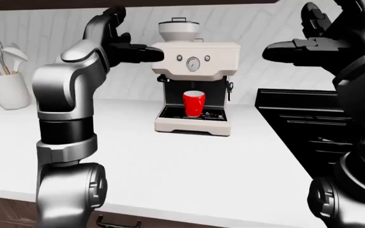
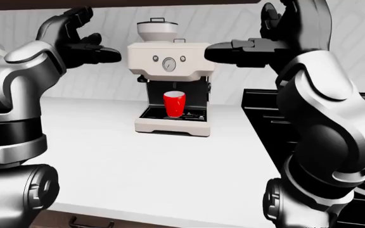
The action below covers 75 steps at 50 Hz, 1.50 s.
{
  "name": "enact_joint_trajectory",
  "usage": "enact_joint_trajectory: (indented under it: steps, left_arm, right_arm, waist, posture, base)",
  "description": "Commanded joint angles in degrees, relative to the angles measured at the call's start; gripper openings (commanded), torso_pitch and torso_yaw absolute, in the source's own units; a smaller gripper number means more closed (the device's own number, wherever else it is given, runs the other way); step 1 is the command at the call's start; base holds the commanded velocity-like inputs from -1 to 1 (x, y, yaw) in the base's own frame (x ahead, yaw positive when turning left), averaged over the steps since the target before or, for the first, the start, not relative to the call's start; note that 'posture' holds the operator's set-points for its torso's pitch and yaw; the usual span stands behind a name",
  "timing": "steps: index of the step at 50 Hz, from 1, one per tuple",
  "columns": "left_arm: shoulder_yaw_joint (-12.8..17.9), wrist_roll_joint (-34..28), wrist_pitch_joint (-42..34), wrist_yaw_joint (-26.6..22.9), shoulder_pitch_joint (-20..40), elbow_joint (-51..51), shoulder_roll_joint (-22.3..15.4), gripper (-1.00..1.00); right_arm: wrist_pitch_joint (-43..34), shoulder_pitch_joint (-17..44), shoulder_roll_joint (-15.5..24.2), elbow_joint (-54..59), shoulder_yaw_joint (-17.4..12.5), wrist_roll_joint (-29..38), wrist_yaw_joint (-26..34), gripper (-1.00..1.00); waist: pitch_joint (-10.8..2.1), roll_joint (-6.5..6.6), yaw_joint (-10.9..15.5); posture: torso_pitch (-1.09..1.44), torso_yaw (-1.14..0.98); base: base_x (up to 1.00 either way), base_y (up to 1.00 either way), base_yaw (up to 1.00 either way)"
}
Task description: Press the button on the coffee machine to serve coffee.
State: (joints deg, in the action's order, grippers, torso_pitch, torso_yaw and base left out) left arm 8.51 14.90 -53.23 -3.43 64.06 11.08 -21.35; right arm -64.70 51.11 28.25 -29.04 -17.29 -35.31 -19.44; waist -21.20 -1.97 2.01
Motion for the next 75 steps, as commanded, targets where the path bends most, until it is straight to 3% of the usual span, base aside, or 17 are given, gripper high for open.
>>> enact_joint_trajectory:
  steps: [1, 13, 28, 48, 75]
  left_arm:
    - [0.4, -0.5, 1.7, -0.6, 2.8, -0.4, -0.2, 1.00]
    - [-0.8, -1.9, 0.3, -1.7, 4.7, 1.2, 2.2, 1.00]
    - [-2.2, -4.0, 0.1, -4.2, 2.6, 0.8, 6.1, 1.00]
    - [-3.2, -2.6, -2.5, -2.8, 0.1, -2.5, 10.2, 1.00]
    - [-4.4, -2.5, 1.7, -3.0, 4.3, 5.1, 12.9, 1.00]
  right_arm:
    - [0.9, 1.9, 0.6, -0.4, -0.4, -0.3, -0.7, 1.00]
    - [1.7, 1.8, 2.3, 0.0, -1.1, -2.9, -1.8, 1.00]
    - [2.5, 1.2, 3.3, -0.1, -1.2, -4.7, -2.9, 1.00]
    - [2.8, 1.7, 5.1, 0.3, -2.0, -7.3, -4.3, 1.00]
    - [3.4, 1.7, 6.5, 0.6, -1.9, -9.9, -6.1, 1.00]
  waist:
    - [-0.20, -0.06, 0.0]
    - [-0.18, -0.52, 0.0]
    - [-0.19, -0.75, -0.2]
    - [-0.26, -1.02, -0.2]
    - [-0.27, -1.59, 0.0]
  posture:
    - [-0.62, 0.00]
    - [-0.62, 0.00]
    - [-0.62, 0.00]
    - [-0.62, 0.00]
    - [-0.62, 0.00]
  base:
    - [0.00, 0.00, 0.00]
    - [0.00, 0.00, 0.00]
    - [0.00, 0.00, 0.00]
    - [0.00, 0.00, 0.00]
    - [0.00, 0.00, 0.00]
